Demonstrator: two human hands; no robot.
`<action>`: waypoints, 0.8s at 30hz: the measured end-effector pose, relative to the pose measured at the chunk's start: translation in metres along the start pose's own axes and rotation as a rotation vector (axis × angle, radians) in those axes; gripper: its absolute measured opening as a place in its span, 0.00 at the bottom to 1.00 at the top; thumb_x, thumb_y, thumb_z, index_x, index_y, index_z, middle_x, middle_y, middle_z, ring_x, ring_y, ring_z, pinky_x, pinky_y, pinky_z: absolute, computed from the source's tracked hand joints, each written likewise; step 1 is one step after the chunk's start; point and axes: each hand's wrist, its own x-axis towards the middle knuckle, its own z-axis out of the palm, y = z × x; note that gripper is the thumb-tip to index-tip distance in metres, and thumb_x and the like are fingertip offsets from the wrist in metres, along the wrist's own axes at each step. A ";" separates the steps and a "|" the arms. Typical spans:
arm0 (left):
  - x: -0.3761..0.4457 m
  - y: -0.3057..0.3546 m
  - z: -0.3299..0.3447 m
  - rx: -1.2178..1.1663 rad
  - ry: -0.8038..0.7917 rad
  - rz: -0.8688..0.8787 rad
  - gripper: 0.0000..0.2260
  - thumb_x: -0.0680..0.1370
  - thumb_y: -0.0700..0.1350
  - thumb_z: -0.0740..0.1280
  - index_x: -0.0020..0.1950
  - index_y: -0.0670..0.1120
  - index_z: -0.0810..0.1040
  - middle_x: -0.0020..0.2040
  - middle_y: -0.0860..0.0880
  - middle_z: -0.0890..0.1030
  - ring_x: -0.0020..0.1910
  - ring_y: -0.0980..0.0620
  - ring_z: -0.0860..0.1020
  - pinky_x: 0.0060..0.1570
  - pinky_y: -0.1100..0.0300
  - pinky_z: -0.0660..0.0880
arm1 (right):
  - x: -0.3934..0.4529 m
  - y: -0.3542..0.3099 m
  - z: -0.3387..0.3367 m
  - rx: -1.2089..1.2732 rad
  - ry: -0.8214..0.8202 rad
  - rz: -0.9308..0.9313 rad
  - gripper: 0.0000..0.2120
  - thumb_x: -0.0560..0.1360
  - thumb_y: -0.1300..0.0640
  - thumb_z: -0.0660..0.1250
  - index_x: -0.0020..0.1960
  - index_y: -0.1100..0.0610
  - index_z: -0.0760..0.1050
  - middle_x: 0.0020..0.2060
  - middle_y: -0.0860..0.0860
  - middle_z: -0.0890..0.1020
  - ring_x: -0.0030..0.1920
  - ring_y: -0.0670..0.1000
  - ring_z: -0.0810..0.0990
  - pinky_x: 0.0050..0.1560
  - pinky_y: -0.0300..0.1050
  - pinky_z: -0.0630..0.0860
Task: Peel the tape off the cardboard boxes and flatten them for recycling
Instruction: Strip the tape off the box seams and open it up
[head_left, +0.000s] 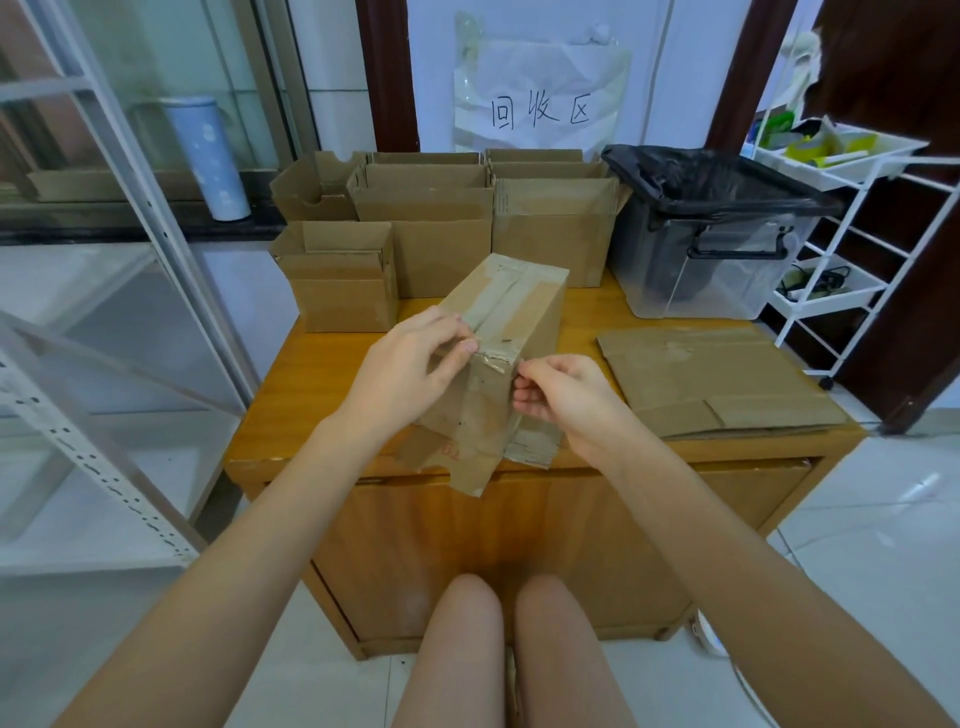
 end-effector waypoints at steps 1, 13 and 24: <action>0.000 0.000 0.000 0.011 -0.007 0.000 0.10 0.81 0.48 0.62 0.55 0.45 0.81 0.57 0.50 0.79 0.63 0.53 0.74 0.59 0.50 0.74 | 0.000 -0.003 -0.001 -0.023 -0.011 0.004 0.09 0.79 0.63 0.62 0.42 0.61 0.76 0.37 0.53 0.78 0.38 0.47 0.77 0.48 0.42 0.80; 0.000 0.006 -0.003 0.058 -0.016 0.010 0.11 0.81 0.48 0.62 0.55 0.45 0.80 0.54 0.50 0.79 0.58 0.50 0.76 0.54 0.49 0.76 | 0.000 -0.026 -0.015 -0.198 0.020 -0.098 0.05 0.76 0.65 0.65 0.42 0.63 0.76 0.35 0.53 0.79 0.36 0.46 0.79 0.44 0.39 0.80; 0.005 0.022 0.003 0.220 0.025 0.052 0.11 0.81 0.50 0.61 0.54 0.46 0.80 0.49 0.51 0.77 0.44 0.56 0.72 0.38 0.64 0.64 | 0.015 -0.046 -0.014 -0.582 0.023 -0.406 0.02 0.73 0.64 0.66 0.43 0.59 0.75 0.41 0.57 0.82 0.43 0.55 0.82 0.48 0.50 0.80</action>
